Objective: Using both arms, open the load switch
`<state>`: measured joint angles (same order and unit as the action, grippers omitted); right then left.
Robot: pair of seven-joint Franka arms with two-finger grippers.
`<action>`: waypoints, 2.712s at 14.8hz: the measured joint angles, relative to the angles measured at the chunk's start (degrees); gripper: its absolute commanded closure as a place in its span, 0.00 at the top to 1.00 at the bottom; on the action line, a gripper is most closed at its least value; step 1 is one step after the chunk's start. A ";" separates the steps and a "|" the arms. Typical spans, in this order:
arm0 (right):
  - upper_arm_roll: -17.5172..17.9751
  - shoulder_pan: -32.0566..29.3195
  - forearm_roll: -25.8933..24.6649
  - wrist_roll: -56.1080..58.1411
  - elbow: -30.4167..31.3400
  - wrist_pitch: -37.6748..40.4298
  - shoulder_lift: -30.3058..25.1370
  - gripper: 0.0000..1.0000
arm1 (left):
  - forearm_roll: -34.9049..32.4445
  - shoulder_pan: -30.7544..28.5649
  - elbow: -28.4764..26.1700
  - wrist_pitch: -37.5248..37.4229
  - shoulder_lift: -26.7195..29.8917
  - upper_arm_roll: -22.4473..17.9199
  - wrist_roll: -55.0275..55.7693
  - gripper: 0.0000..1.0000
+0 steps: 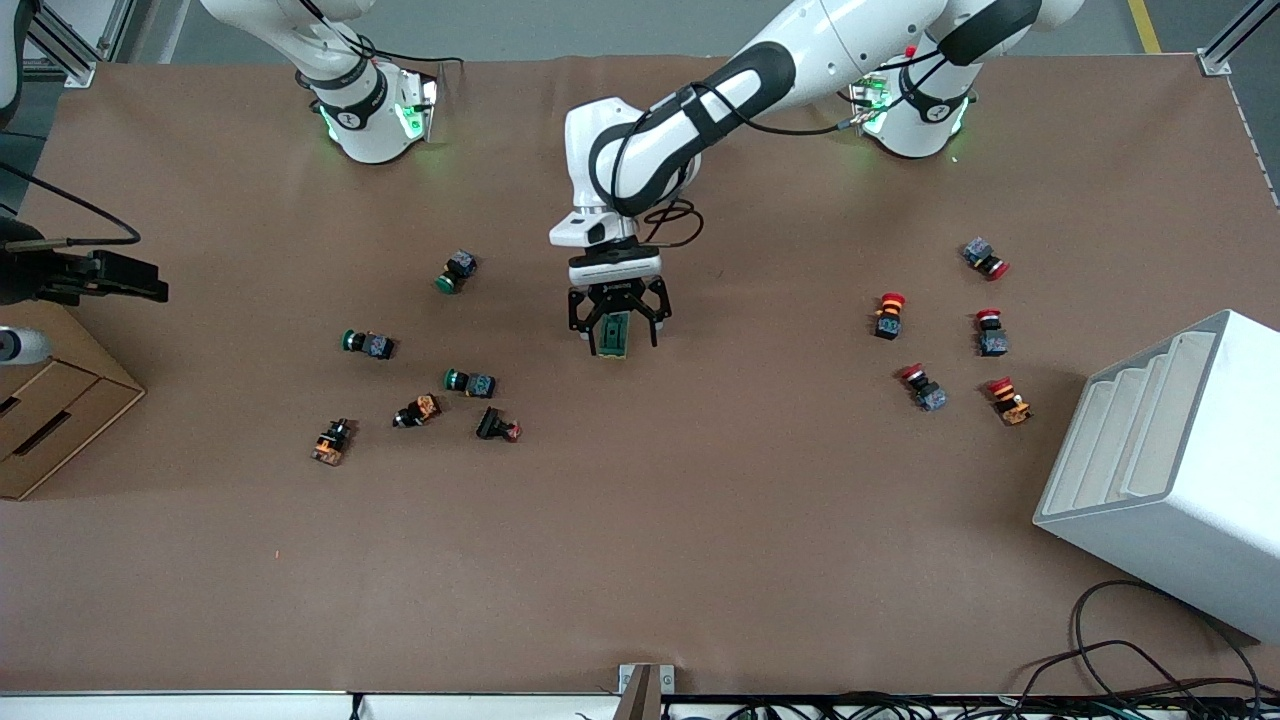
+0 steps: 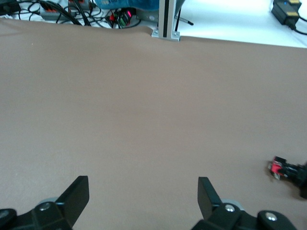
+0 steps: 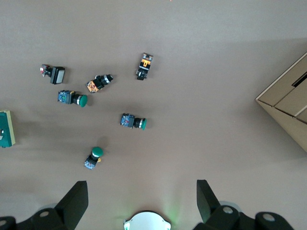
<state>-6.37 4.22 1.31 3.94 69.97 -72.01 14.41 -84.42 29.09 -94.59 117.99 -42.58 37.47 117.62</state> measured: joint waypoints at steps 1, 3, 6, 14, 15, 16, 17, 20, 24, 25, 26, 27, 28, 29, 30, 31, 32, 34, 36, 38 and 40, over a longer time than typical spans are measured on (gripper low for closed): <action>0.02 0.01 0.00 0.00 1.98 -0.42 -1.56 1.00 | 2.43 -0.03 1.01 -0.01 0.70 0.17 -2.38 1.00; 0.01 -0.03 0.00 0.00 7.68 -2.81 -5.78 1.00 | 7.22 -0.60 3.03 -0.07 2.51 0.18 -6.90 1.00; -0.01 -0.06 -0.01 0.01 16.47 -6.53 -12.76 1.00 | 14.89 -3.74 5.10 -0.12 5.59 0.17 -14.82 1.00; 0.00 -0.64 -1.17 0.42 23.05 -6.93 -23.23 1.00 | 41.65 -19.86 12.15 -0.90 13.63 0.10 -46.53 1.00; 0.24 -0.89 -1.24 0.45 23.12 -7.13 -23.27 1.00 | 44.31 -22.19 12.81 -2.35 14.48 0.15 -51.39 1.00; 0.69 -1.22 -1.25 0.48 23.30 -7.62 -23.25 1.00 | 46.96 -24.40 13.56 -4.40 15.22 0.15 -56.64 1.00; 1.12 -1.44 -1.25 0.48 23.56 -8.18 -23.25 1.00 | 49.28 -26.35 14.38 -6.67 15.78 0.17 -61.27 1.00; 1.99 -2.01 -1.24 0.48 24.02 -9.27 -23.23 1.00 | 52.23 -30.15 17.21 -14.53 16.46 0.20 -68.88 1.00; 3.66 -3.61 -1.24 0.53 24.12 -9.49 -23.23 1.00 | 57.67 -35.51 18.58 -20.09 18.56 -0.45 -81.86 1.00; 4.32 -4.01 -1.24 0.53 24.12 -9.48 -23.23 1.00 | 61.23 -36.98 18.76 -20.43 20.14 -2.31 -86.84 1.00; 4.84 -4.29 -1.24 0.53 24.12 -9.48 -23.23 1.00 | 65.80 -37.39 18.83 -20.92 22.27 -6.46 -92.06 1.00; 5.20 -4.45 -1.24 0.53 24.12 -9.46 -23.23 1.00 | 70.73 -37.19 18.83 -22.03 24.60 -11.50 -97.24 1.00; 5.37 -4.50 -1.24 0.54 24.12 -9.40 -23.23 1.00 | 74.67 -36.67 18.82 -23.91 26.79 -16.38 -101.79 1.00; 5.44 -4.51 -1.24 0.55 24.12 -9.25 -23.25 1.00 | 76.99 -36.13 18.78 -26.00 28.70 -20.27 -105.47 1.00; 5.47 -4.51 -1.24 0.56 24.12 -9.03 -23.26 1.00 | 78.03 -35.80 18.66 -28.05 30.31 -22.72 -108.09 1.00; 5.48 -4.52 -1.24 0.60 24.11 -8.84 -23.26 1.00 | 78.42 -35.62 18.25 -29.88 31.76 -24.03 -109.67 1.00; 5.50 -4.52 -1.24 0.62 24.11 -8.68 -23.27 1.00 | 78.48 -35.32 17.42 -31.08 33.20 -24.84 -110.23 1.00; 5.52 -4.52 -1.24 0.63 24.02 -8.52 -23.29 1.00 | 78.70 -34.69 14.82 -31.88 36.12 -25.83 -110.82 1.00; 5.53 -4.52 -1.24 0.63 23.57 -8.49 -23.30 1.00 | 79.81 -34.52 11.63 -32.01 39.13 -26.50 -111.50 1.00; 5.57 -4.51 -1.24 0.63 22.58 -8.48 -23.31 1.00 | 82.43 -34.22 8.68 -32.01 41.93 -28.53 -113.04 1.00; 5.64 -4.51 -1.24 0.63 21.59 -8.40 -23.32 1.00 | 83.67 -34.07 6.20 -32.00 44.27 -30.38 -116.28 1.00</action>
<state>-0.73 -0.29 0.06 4.57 91.56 -80.41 -8.91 -0.75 -4.98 -88.39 85.98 1.69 7.09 1.34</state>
